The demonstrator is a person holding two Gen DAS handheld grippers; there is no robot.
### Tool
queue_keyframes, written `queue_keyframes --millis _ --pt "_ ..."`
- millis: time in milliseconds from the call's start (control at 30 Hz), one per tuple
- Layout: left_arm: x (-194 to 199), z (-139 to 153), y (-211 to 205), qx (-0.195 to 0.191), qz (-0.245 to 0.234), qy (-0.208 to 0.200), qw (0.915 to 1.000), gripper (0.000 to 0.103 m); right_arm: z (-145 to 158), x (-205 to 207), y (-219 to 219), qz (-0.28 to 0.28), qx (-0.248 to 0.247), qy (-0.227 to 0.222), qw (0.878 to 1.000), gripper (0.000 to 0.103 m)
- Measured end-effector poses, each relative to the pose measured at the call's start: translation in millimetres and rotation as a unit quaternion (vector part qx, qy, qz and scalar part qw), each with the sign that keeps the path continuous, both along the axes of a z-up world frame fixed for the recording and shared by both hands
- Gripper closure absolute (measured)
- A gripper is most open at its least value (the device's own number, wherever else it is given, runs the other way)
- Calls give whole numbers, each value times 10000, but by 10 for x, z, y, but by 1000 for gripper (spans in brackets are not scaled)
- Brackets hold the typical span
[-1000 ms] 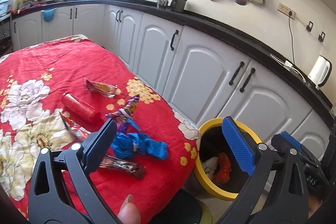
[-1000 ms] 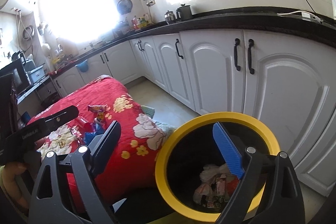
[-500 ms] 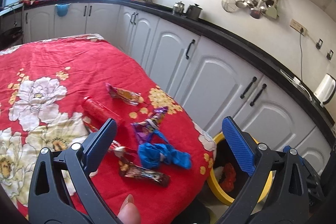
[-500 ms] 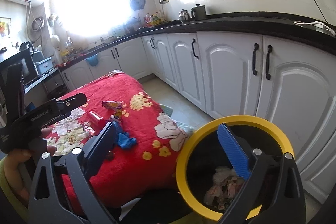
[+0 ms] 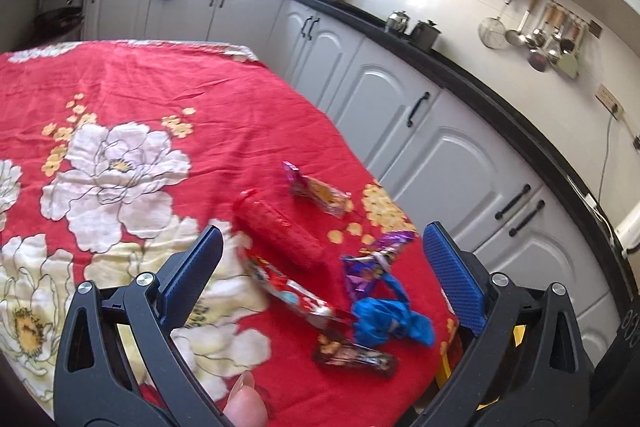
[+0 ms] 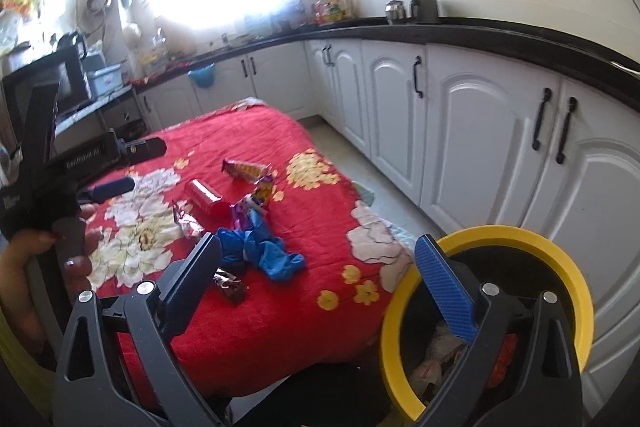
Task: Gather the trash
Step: 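Move both tools back toward the red can and blue glove on the table, then grasp the red cylindrical can with the left tool while the right tool grasps the blue glove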
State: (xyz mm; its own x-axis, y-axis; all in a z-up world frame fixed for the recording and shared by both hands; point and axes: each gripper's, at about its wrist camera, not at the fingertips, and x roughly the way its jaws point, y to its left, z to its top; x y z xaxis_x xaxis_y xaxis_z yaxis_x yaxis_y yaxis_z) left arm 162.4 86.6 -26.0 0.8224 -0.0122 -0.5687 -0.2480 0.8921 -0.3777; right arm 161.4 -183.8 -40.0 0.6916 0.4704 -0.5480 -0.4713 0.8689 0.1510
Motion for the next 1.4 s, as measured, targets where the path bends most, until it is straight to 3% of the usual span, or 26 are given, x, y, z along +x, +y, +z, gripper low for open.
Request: queue_keyframes --millis 300,467,700,933,1133,1300,1400 --pt "105 -219 383 -506 295 176 9981 11 -189 260 365 261 -366 219 9987 9" --pt "237 -340 503 -860 260 319 9954 11 -309 418 488 364 -506 423 9972 20" --pt "469 -524 562 -1358 98 698 9882 35 -460 504 604 619 -719 628 9935 39" --pt "592 -541 550 -1409 59 780 9869 38 -540 534 646 765 -762 749 9913 53" --pt "754 -705 602 -1791 147 1145 9770 38 -564 547 681 845 -767 760 9906 59" --pt "826 -724 552 -1617 237 1263 9784 38 -607 550 678 903 -693 841 9899 64" --pt "869 -738 536 -1466 351 1330 9796 51 -628 550 671 978 -596 921 9891 71"
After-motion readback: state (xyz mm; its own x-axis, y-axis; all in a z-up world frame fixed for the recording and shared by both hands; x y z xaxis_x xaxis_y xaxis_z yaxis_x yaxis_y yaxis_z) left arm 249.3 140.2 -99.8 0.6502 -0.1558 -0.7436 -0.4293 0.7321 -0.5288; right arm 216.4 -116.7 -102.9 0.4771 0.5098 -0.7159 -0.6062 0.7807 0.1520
